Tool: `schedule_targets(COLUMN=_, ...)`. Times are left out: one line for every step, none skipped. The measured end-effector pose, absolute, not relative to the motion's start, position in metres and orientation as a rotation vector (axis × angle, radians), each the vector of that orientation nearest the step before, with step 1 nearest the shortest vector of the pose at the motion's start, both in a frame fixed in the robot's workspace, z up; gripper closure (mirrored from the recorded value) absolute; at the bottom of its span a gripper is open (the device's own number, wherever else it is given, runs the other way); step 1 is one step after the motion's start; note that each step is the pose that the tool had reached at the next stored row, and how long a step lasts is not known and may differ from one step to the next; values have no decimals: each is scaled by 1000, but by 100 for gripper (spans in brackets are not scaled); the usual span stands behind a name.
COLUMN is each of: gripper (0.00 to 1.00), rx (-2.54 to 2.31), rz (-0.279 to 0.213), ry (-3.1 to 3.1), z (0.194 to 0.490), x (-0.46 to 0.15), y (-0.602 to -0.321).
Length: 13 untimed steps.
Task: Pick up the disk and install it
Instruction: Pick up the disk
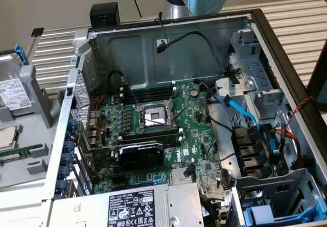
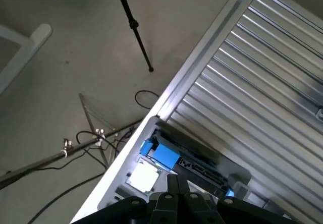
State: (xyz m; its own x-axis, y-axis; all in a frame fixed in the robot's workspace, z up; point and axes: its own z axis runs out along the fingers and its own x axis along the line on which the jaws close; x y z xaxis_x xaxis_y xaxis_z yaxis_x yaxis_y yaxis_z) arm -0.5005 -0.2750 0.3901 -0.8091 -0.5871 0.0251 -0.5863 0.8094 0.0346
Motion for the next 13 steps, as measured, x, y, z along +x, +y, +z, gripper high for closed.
schedule_targets(gripper=89, rx=985, rz=-39, ry=-2946, z=390, x=-501, y=-275)
schedule_targets(gripper=89, rx=1012, rz=-38, ry=-2937, z=390, x=-501, y=-275)
schedule_targets(gripper=89, rx=1038, rz=-38, ry=-2927, z=390, x=-501, y=-275)
schedule_targets(gripper=89, rx=1066, rz=-37, ry=-2917, z=389, x=-501, y=-275)
schedule_targets(gripper=89, rx=1092, rz=-37, ry=-2907, z=389, x=-501, y=-275)
schedule_targets(gripper=89, rx=1119, rz=-36, ry=-2897, z=389, x=-501, y=-275)
schedule_targets(gripper=89, rx=1145, rz=-36, ry=-2886, z=389, x=-501, y=-275)
schedule_targets(gripper=89, rx=1170, rz=-35, ry=-2876, z=389, x=-501, y=-275)
schedule_targets(gripper=89, rx=1197, rz=-35, ry=-2865, z=388, x=-501, y=-275)
schedule_targets(gripper=89, rx=1222, rz=-34, ry=-2854, z=388, x=-501, y=-275)
schedule_targets(gripper=89, rx=1250, rz=-33, ry=-2842, z=388, x=-501, y=-275)
schedule_targets(gripper=89, rx=1275, rz=-33, ry=-2830, z=388, x=-501, y=-275)
schedule_targets(gripper=89, rx=1300, rz=-32, ry=-2819, z=388, x=-501, y=-275)
